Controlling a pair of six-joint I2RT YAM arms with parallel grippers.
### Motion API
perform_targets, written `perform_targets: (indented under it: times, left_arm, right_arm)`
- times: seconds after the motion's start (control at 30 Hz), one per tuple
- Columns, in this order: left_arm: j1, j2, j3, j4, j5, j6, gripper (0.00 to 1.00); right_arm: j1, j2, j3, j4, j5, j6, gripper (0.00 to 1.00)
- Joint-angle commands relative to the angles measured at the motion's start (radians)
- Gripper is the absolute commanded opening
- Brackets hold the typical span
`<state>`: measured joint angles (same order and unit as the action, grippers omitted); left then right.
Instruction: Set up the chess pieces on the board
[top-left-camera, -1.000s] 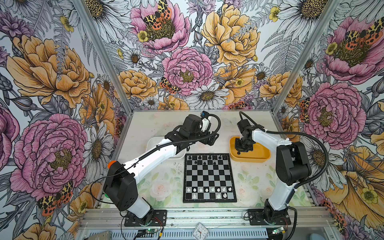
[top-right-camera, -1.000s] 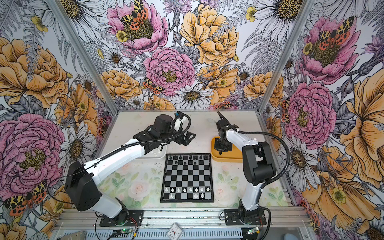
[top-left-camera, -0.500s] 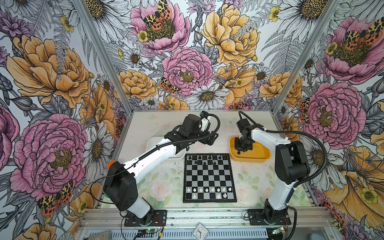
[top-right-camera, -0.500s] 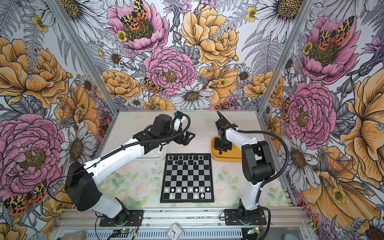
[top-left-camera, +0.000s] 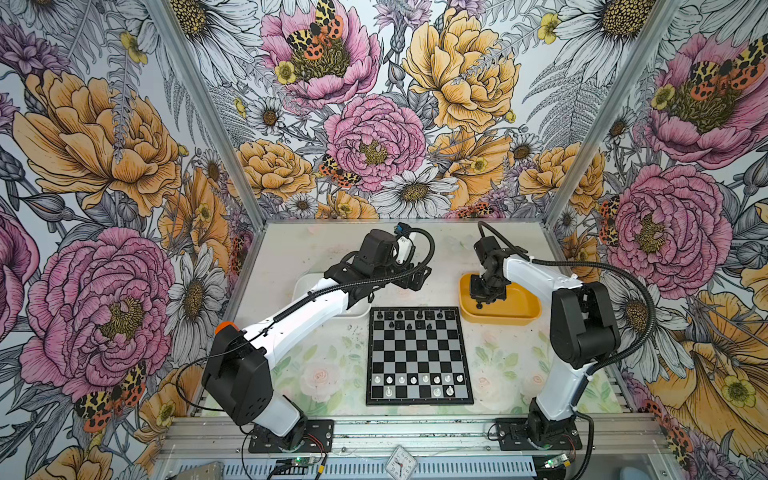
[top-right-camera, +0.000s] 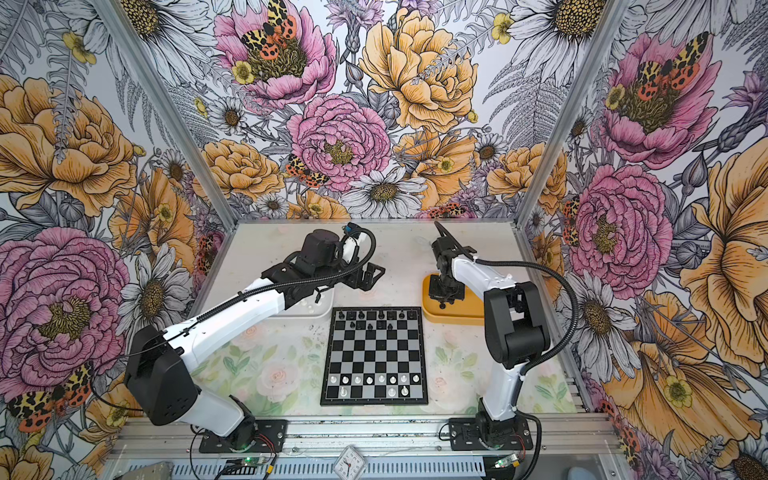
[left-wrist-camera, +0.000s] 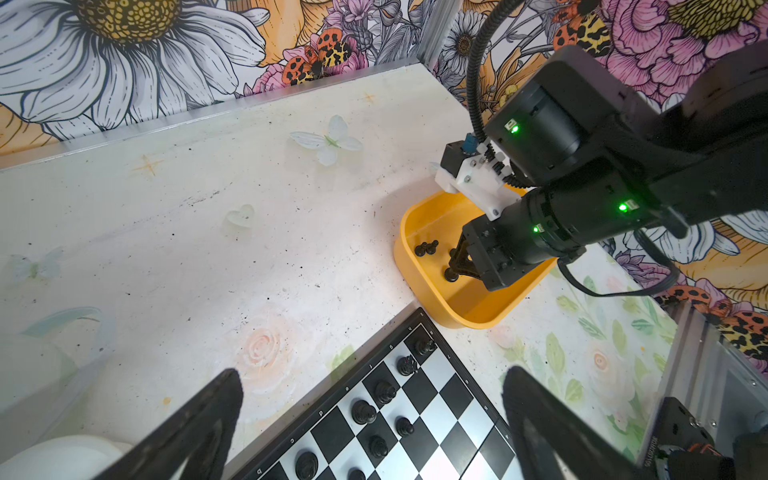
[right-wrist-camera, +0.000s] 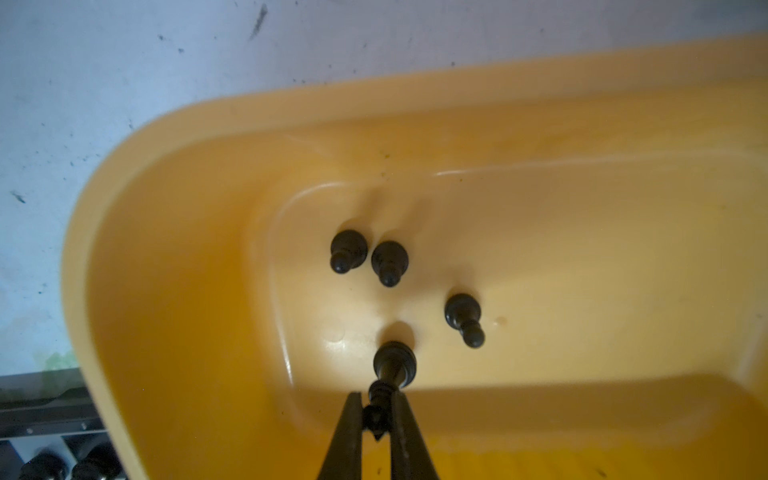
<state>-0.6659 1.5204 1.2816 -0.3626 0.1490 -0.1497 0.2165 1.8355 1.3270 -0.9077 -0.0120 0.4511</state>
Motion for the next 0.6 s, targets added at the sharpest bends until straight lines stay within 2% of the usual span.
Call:
perform_targets:
  times: [0.0,0.57]
  left_arm:
    - [0.01,-0.029,-0.016,0.013,0.028,0.002,0.99]
    - [0.029,-0.056,-0.038,0.015,0.004,-0.001,0.99]
  right_arm:
    - [-0.004,-0.01,0.03,-0.005,0.02,-0.002,0.11]
    - [-0.003,-0.05,0.092,-0.01,-0.025,-0.003,0.1]
